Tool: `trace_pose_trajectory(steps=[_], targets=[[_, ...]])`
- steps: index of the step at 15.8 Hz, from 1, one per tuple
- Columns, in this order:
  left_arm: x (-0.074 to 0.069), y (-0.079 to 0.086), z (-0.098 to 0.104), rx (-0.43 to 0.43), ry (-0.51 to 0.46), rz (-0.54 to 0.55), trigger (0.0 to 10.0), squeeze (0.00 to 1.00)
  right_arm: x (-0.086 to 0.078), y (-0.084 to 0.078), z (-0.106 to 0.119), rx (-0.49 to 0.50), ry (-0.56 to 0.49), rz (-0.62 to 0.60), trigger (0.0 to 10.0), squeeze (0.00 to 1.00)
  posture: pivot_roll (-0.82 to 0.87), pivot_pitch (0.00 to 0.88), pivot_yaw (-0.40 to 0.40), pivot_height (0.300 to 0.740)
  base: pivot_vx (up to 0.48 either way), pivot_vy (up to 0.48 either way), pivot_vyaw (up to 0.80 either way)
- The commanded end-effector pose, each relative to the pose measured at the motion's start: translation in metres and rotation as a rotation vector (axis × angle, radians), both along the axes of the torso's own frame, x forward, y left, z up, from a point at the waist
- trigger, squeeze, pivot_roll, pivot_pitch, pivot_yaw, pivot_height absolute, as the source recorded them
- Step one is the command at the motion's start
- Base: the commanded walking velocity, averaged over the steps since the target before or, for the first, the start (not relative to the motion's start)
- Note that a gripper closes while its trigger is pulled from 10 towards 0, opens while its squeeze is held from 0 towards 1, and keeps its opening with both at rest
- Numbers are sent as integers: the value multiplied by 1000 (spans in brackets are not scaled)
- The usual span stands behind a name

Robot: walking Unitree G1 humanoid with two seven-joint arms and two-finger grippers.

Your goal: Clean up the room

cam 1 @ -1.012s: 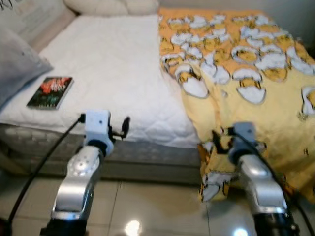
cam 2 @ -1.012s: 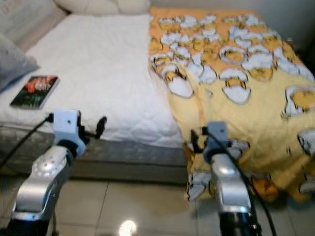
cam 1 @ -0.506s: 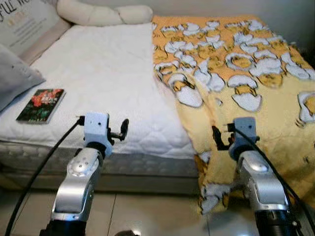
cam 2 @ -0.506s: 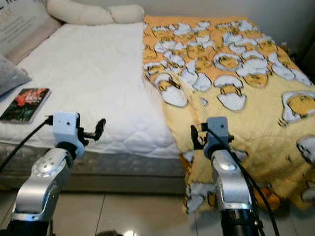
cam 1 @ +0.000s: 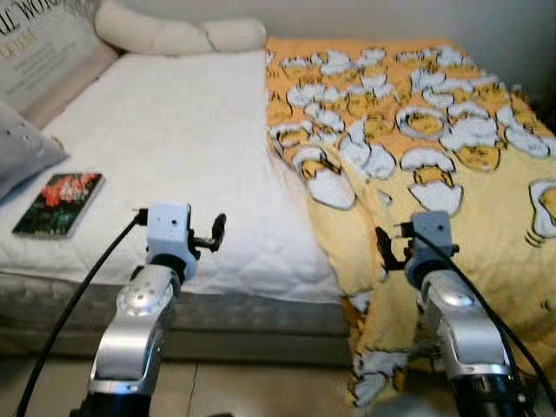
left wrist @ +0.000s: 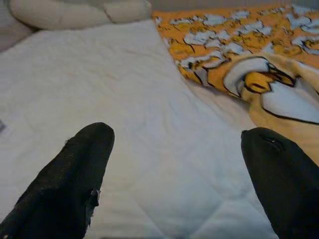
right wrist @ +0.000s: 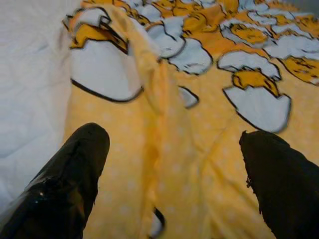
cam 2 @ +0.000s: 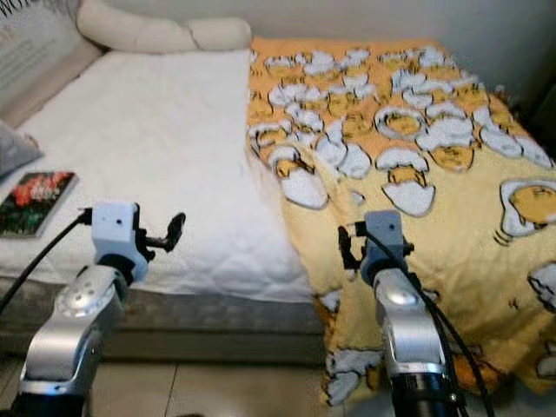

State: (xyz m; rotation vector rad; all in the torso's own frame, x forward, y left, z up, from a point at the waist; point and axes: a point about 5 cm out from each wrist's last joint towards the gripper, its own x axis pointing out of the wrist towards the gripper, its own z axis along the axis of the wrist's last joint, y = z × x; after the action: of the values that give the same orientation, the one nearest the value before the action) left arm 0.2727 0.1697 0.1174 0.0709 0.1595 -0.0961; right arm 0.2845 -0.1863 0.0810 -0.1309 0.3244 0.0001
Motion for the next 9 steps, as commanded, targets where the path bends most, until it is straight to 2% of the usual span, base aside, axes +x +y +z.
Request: trace_pose_trajectory(steps=[1, 6, 9], targets=[[-1, 6, 0, 14, 5, 17, 10000, 0, 2, 9, 2, 12, -5, 21, 10000, 0, -57, 0, 27, 740, 322, 0, 0], [-7, 8, 0, 23, 9, 22, 10000, 0, -7, -1, -1, 4, 20, 16, 10000, 0, -36, 0, 19, 740, 319, 0, 0], [-13, 10, -3, 28, 31, 20, 10000, 0, -10, -5, -3, 46, 26, -28, 10000, 0, -49, 0, 41, 740, 299, 0, 0]])
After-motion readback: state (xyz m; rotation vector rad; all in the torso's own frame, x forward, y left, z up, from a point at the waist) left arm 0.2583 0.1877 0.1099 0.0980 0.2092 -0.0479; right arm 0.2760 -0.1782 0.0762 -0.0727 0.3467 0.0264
